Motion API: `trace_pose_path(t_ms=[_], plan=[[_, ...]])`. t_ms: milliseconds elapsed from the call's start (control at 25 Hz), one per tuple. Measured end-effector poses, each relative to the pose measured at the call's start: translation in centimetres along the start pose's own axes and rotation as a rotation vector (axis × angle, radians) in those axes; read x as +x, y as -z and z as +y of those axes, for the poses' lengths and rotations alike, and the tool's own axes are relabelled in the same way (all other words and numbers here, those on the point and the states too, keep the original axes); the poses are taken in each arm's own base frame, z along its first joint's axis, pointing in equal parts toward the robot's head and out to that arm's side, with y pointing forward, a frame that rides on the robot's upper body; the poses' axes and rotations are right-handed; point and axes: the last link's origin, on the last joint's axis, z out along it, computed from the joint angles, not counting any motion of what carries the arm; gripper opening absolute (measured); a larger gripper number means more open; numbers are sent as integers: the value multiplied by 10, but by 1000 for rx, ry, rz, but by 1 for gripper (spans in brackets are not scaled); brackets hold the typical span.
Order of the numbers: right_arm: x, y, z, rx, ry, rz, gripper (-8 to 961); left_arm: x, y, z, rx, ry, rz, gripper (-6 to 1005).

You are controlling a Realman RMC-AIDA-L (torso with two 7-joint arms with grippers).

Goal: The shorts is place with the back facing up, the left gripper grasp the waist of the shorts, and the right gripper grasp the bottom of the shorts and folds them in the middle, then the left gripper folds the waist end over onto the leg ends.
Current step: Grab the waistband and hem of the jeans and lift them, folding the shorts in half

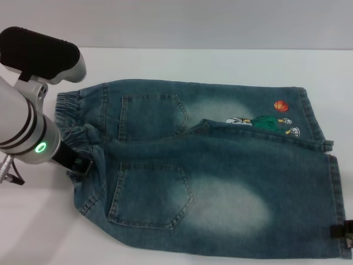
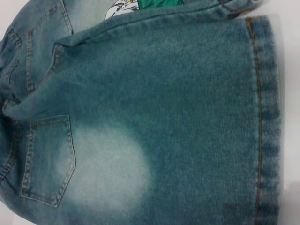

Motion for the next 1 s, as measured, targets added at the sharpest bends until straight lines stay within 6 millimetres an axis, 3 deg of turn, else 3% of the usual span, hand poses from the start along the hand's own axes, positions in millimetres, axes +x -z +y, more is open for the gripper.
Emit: trace_pose_path(t_ms=[1000], plan=[[-1,-10,0,-9,7,16,633,0,-1,2,-1,-6,-3,202]])
